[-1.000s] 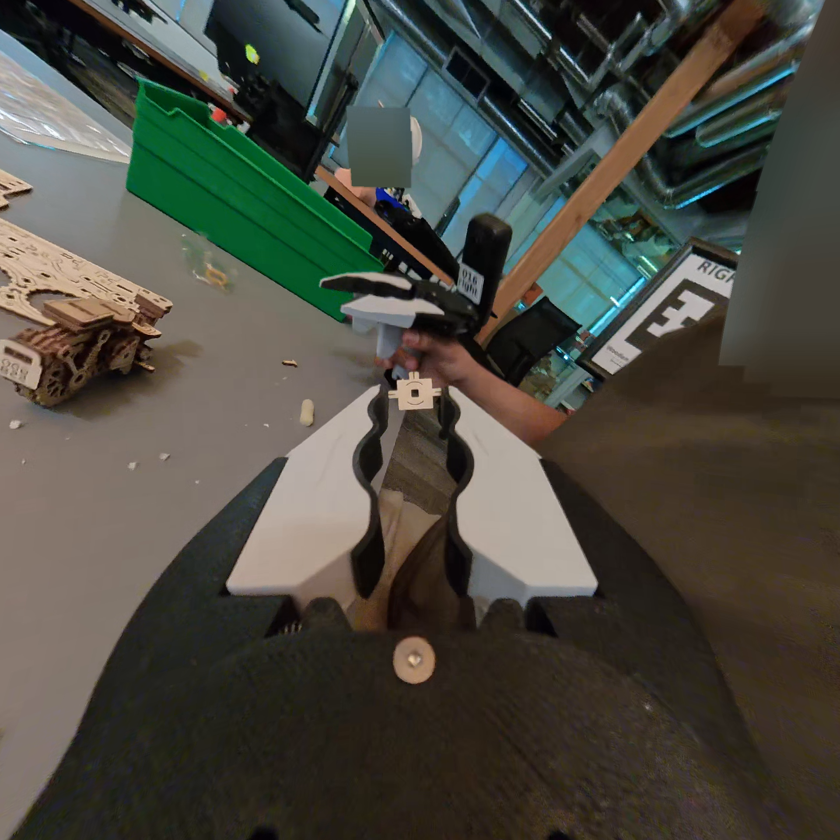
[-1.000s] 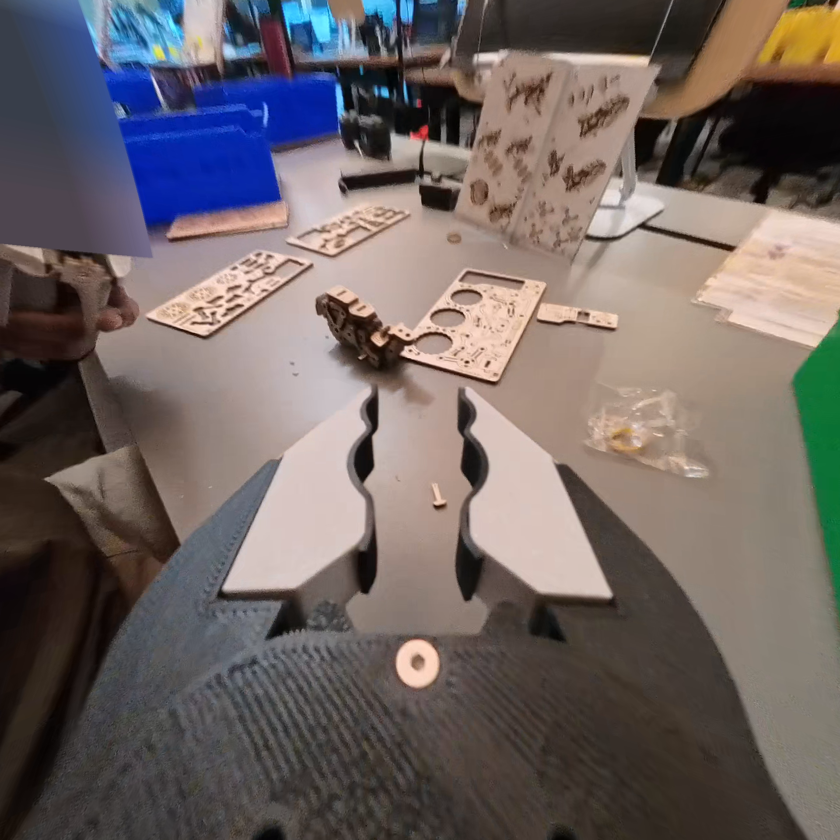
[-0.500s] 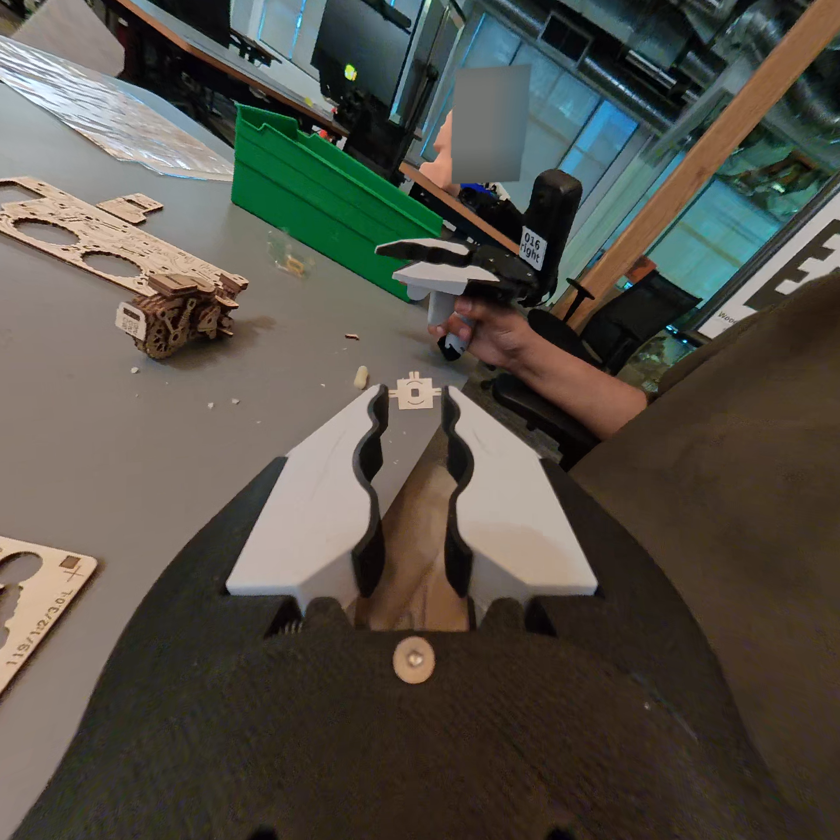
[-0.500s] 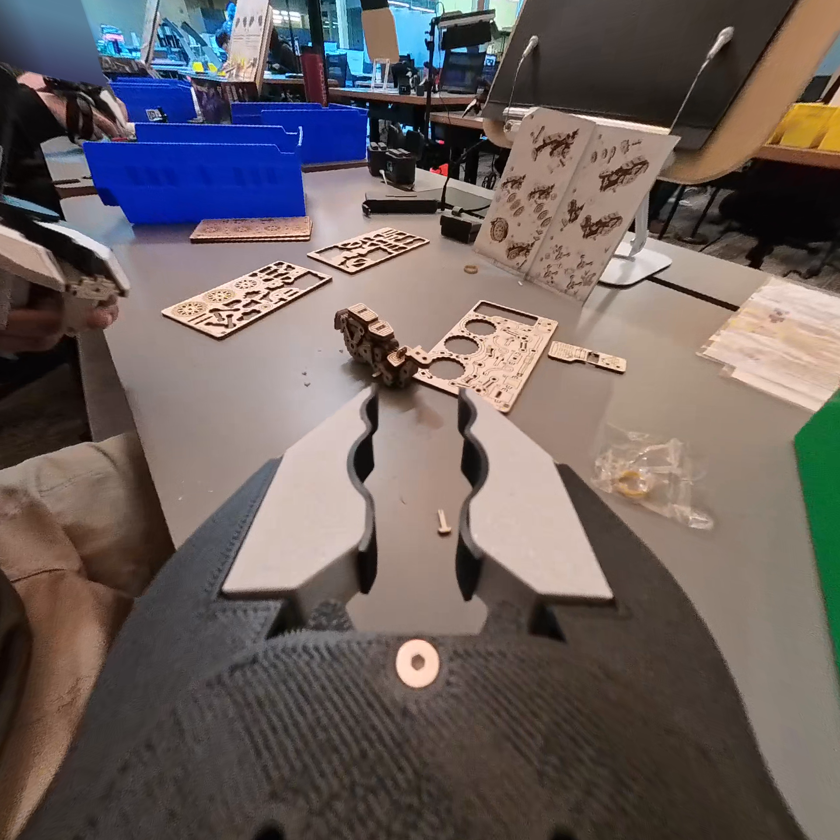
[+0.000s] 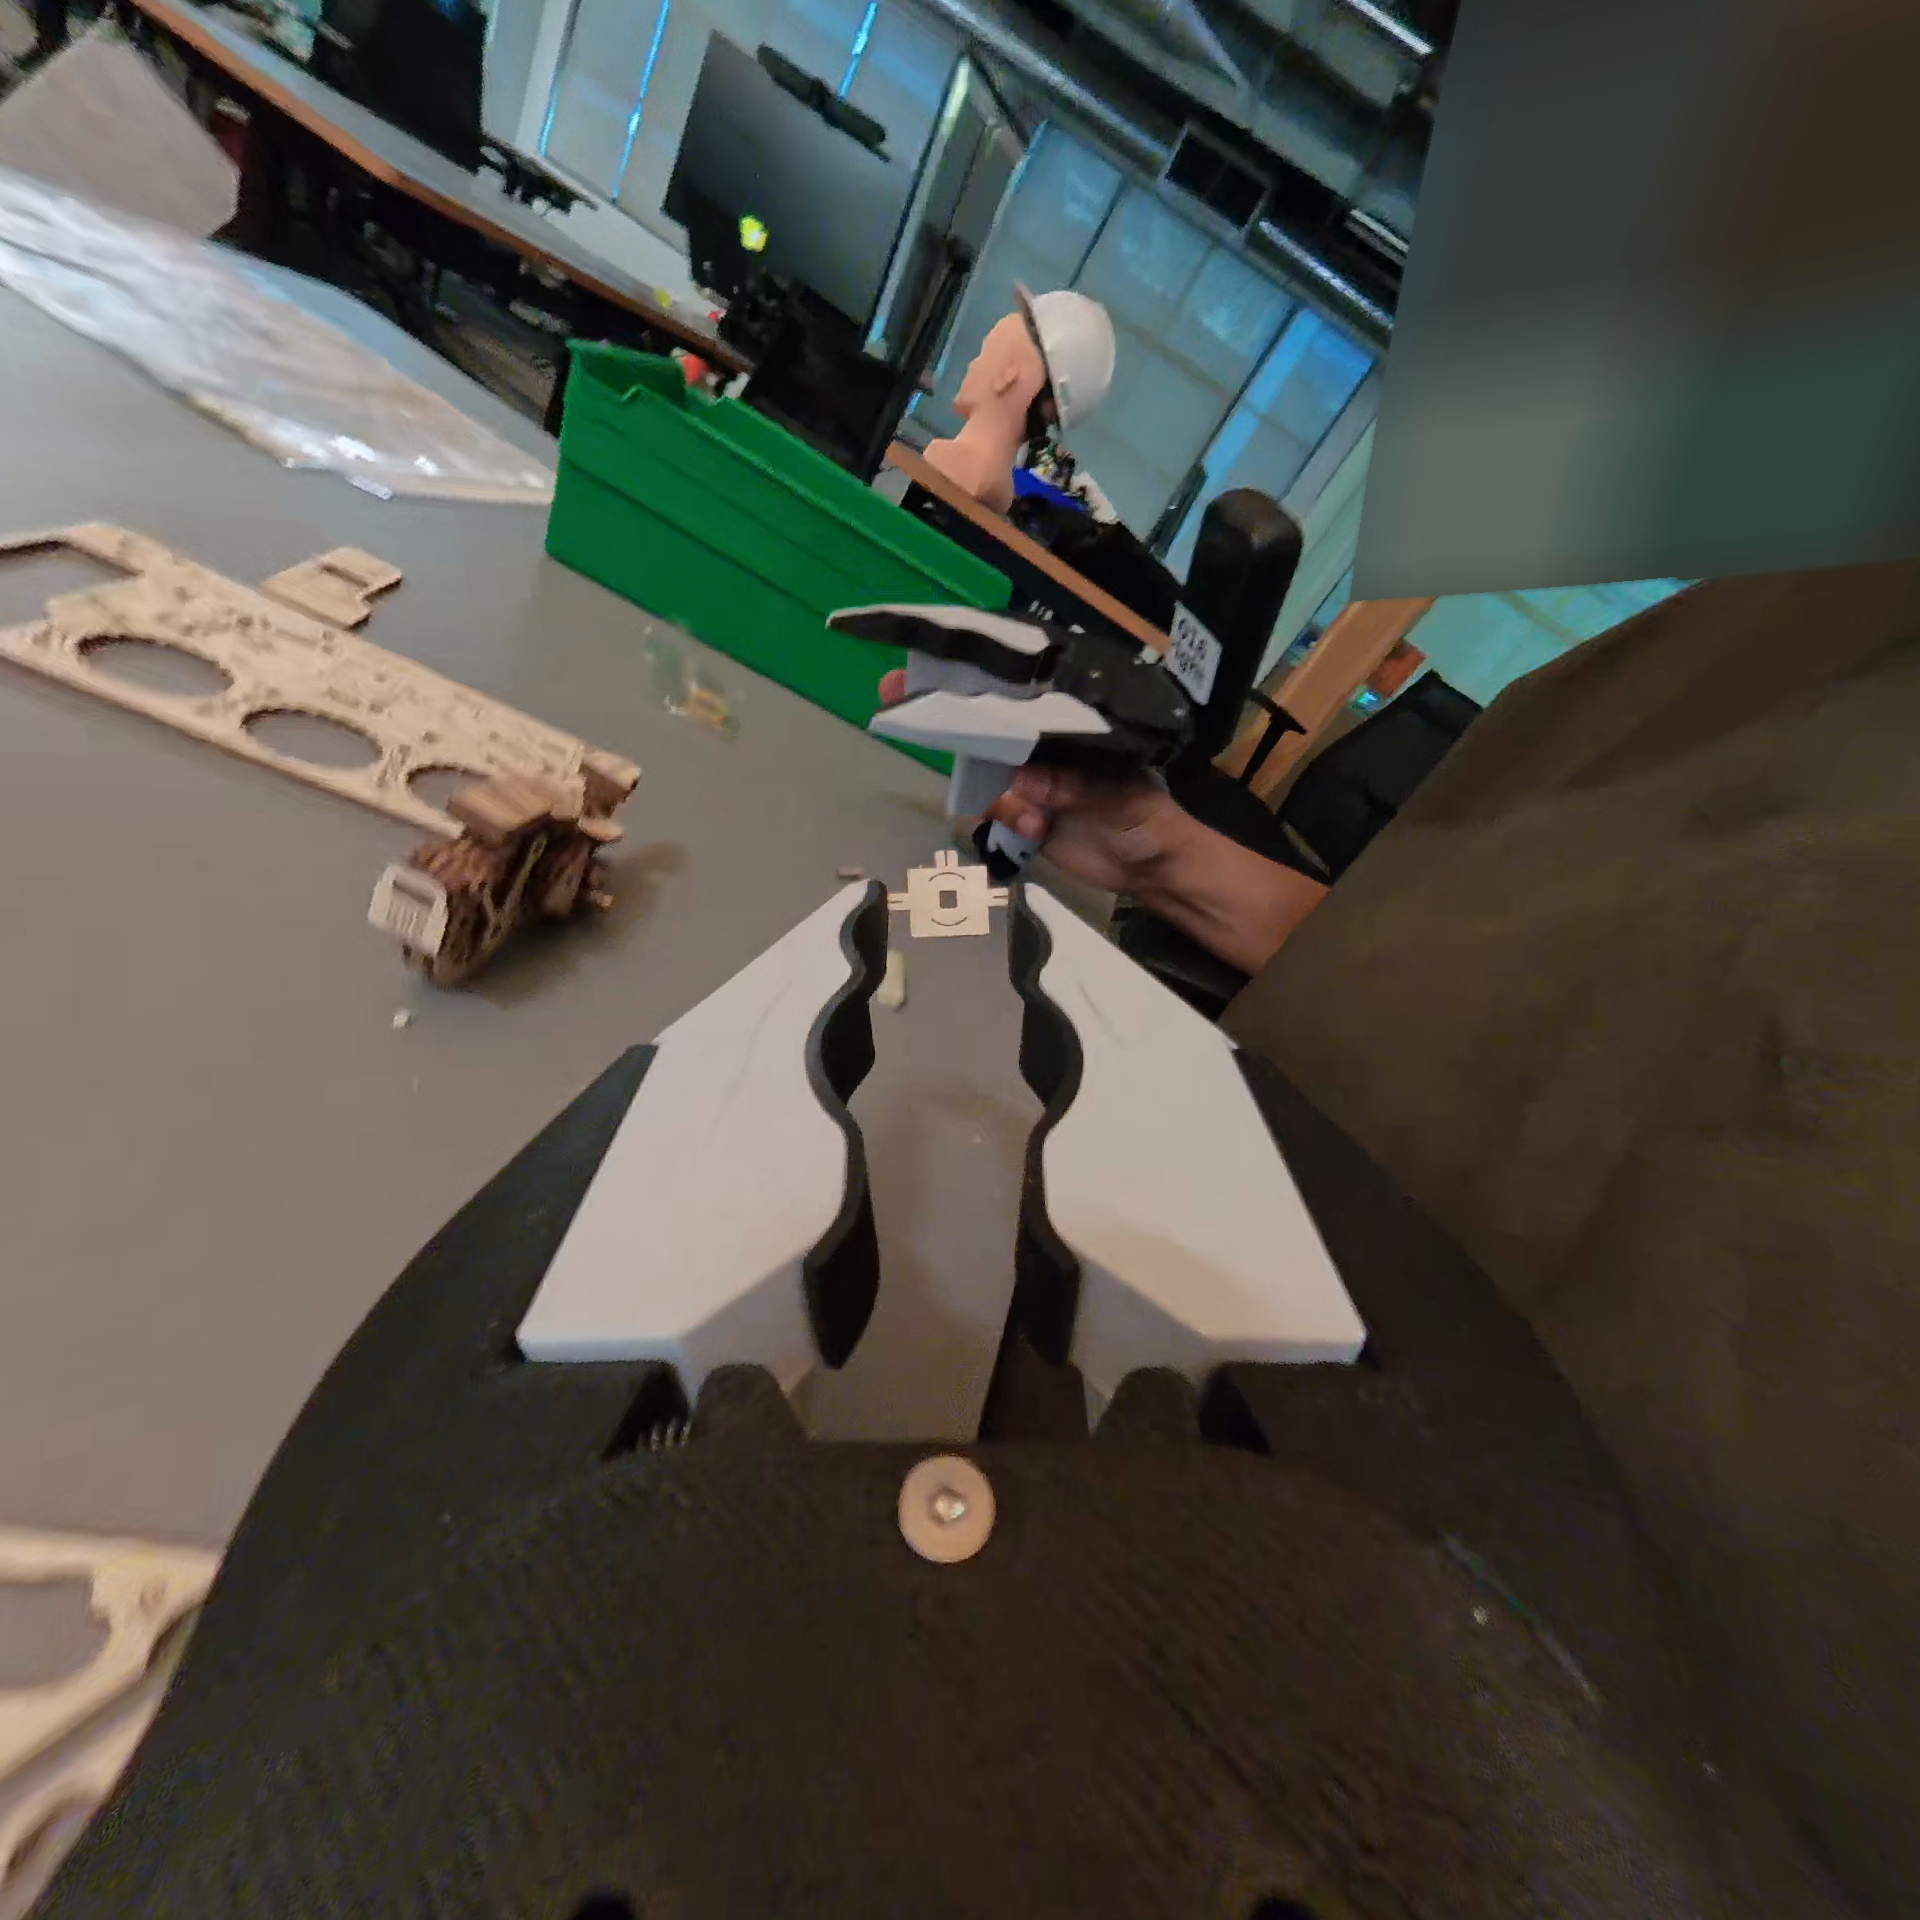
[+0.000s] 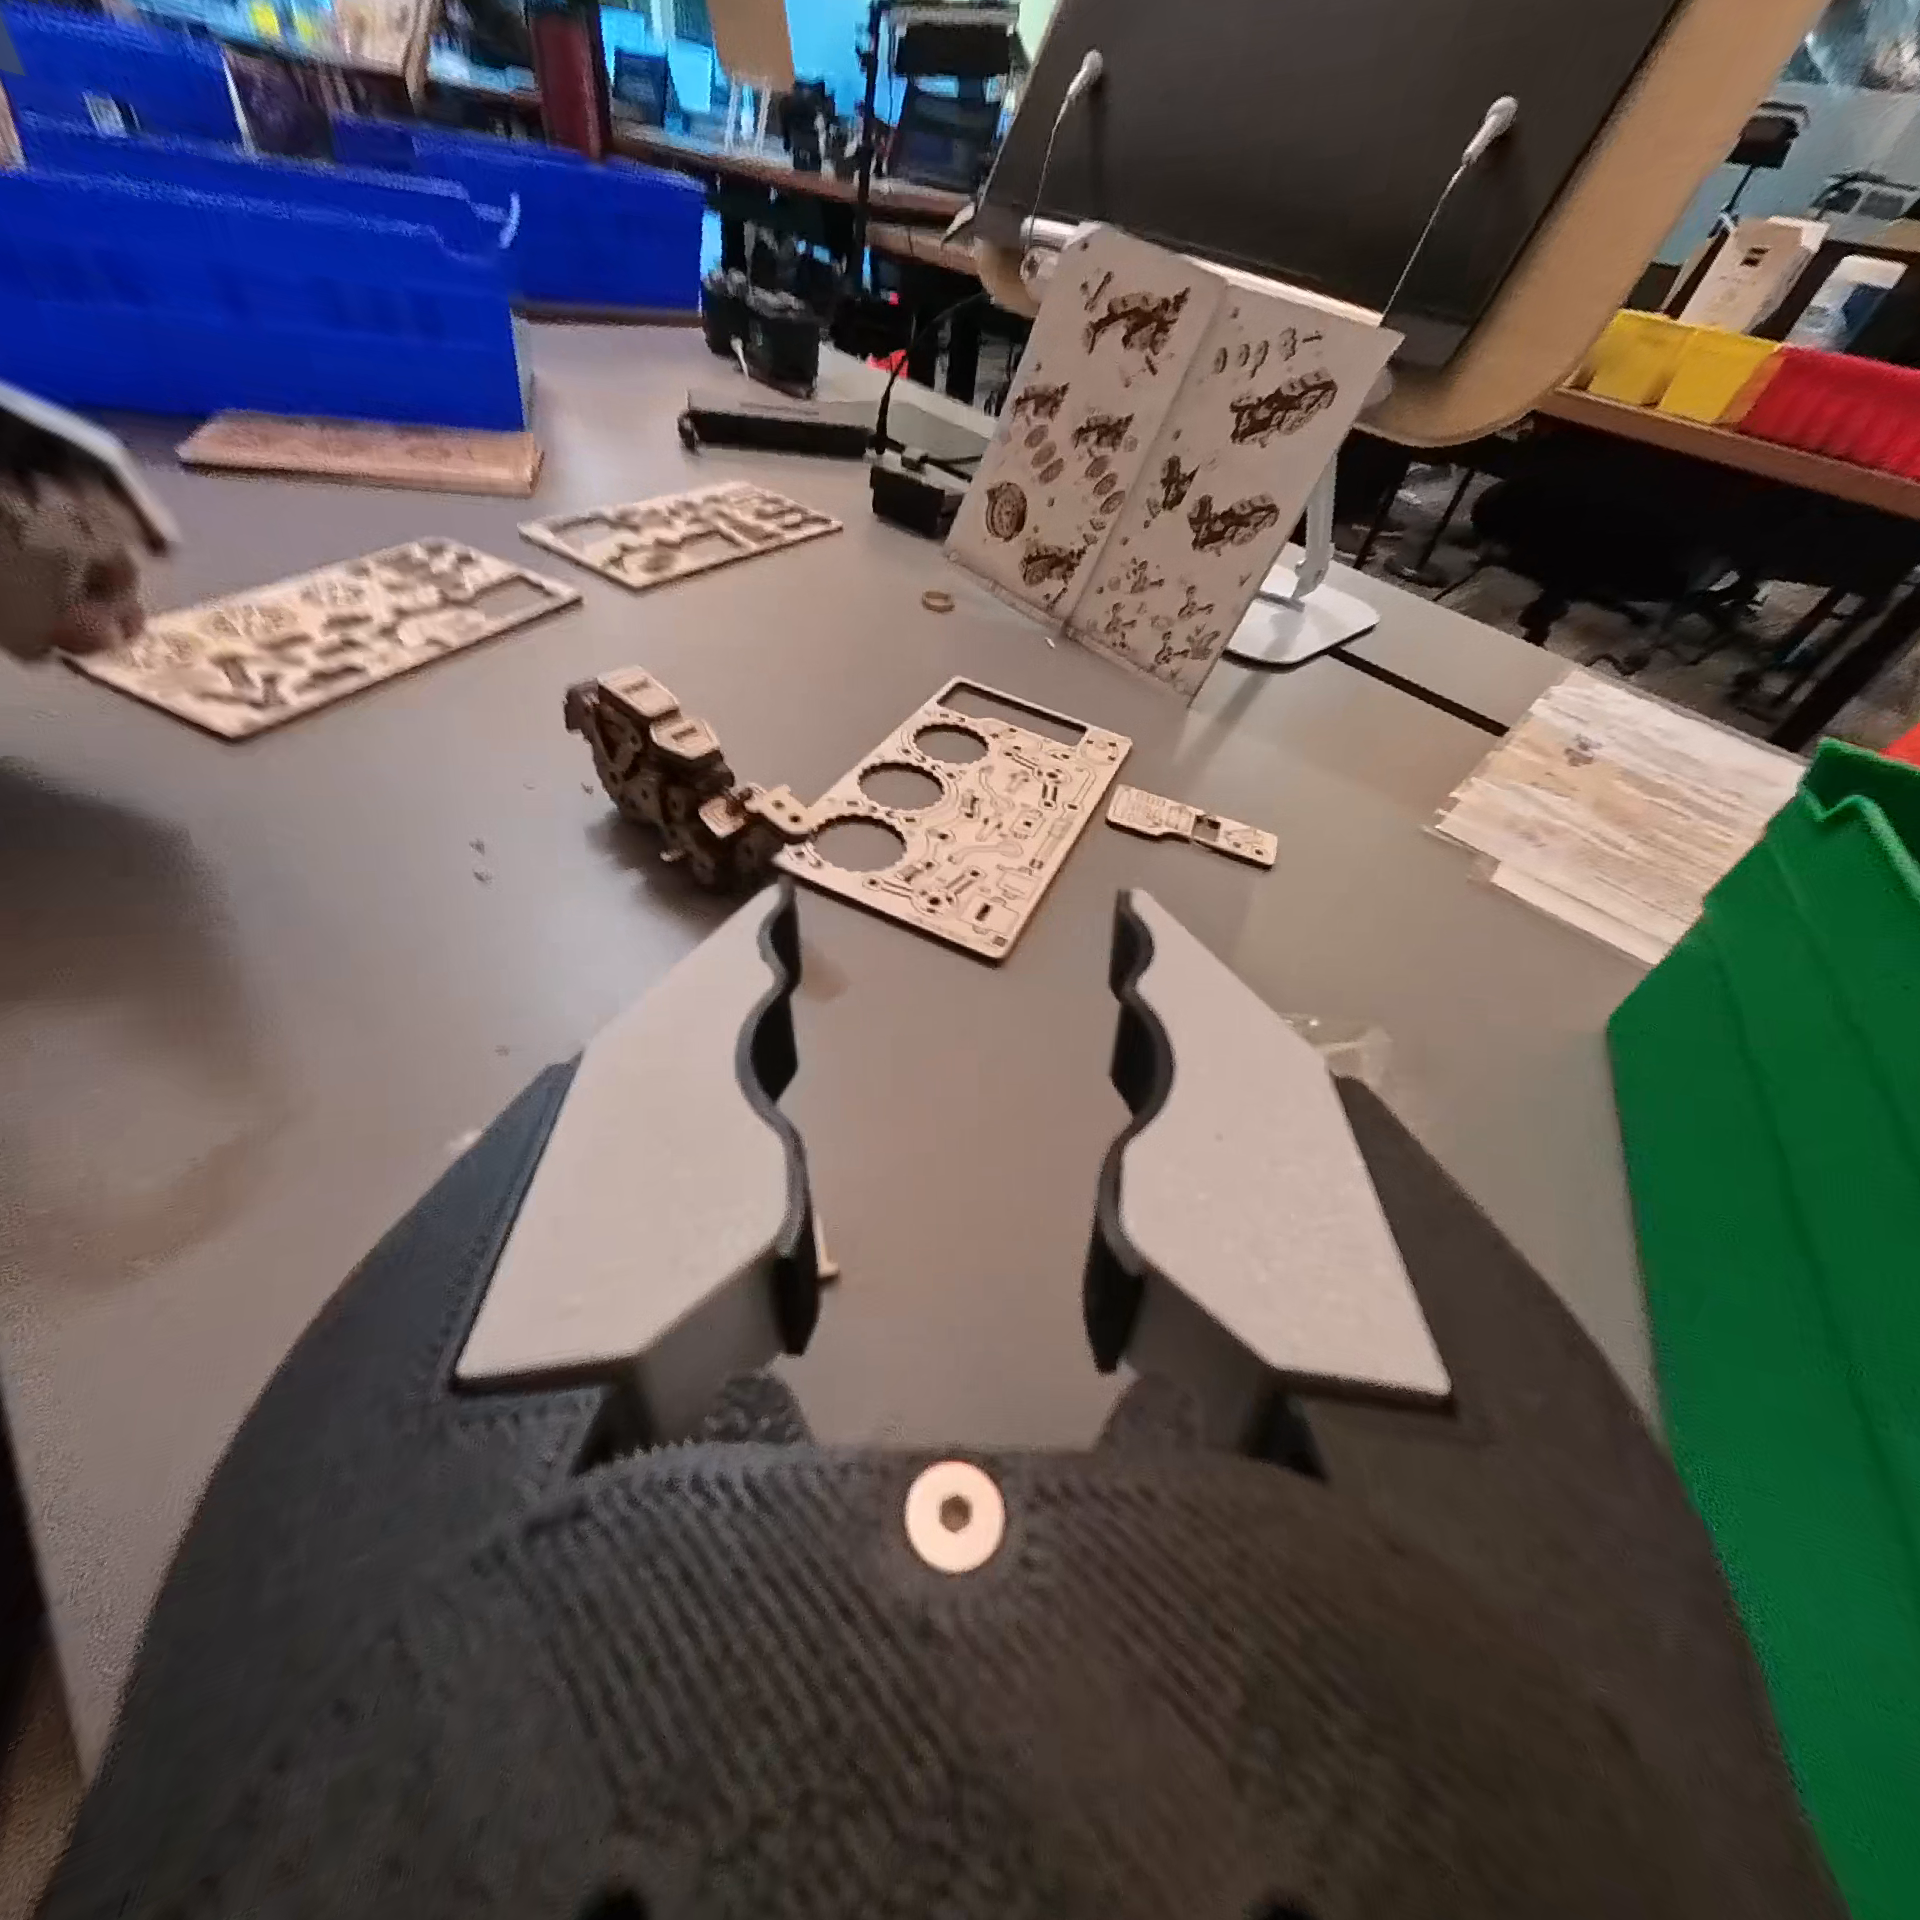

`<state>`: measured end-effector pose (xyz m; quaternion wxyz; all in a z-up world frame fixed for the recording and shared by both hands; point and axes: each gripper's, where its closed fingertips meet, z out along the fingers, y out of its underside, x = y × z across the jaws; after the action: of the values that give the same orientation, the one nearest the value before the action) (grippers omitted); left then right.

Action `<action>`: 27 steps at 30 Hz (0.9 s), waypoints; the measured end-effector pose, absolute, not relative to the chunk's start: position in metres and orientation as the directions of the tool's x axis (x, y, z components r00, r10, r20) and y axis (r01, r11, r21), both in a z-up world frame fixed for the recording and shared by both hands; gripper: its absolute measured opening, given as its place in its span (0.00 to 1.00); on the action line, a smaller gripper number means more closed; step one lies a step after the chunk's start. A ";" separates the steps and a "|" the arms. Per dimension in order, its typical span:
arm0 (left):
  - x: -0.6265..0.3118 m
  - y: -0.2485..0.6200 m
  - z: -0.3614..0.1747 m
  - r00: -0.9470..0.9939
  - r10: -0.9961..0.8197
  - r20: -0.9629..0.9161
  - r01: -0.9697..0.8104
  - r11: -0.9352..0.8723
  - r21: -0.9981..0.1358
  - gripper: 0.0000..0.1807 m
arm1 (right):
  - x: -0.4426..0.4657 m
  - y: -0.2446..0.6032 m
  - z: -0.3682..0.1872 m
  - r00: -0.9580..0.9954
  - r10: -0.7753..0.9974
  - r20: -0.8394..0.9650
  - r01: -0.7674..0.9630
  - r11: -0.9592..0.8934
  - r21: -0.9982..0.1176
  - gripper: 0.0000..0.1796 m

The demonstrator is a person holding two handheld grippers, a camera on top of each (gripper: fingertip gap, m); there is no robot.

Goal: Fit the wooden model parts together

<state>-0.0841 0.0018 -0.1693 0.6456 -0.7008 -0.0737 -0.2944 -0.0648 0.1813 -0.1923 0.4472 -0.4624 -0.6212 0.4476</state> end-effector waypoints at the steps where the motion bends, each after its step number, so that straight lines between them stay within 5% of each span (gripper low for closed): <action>1: -0.084 0.007 -0.163 0.814 -0.300 0.497 0.474 -0.151 -0.867 0.11 | -0.065 0.184 -0.194 -0.181 0.969 0.171 0.188 0.204 -0.961 0.31; 11: -0.092 0.032 -0.145 0.714 -0.347 0.608 0.614 -0.107 -0.782 0.11 | -0.031 0.177 -0.232 -0.344 0.897 0.277 0.350 0.397 -0.849 0.10; 27: -0.072 0.039 -0.160 0.726 -0.367 0.581 0.547 -0.204 -0.812 0.11 | -0.023 0.174 -0.275 -0.417 0.909 -0.004 0.600 0.272 -0.752 0.08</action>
<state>-0.0725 0.0385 -0.1599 0.6275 -0.6851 -0.0658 -0.3641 -0.0227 0.1743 -0.2745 0.2215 -0.4924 -0.7662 0.3486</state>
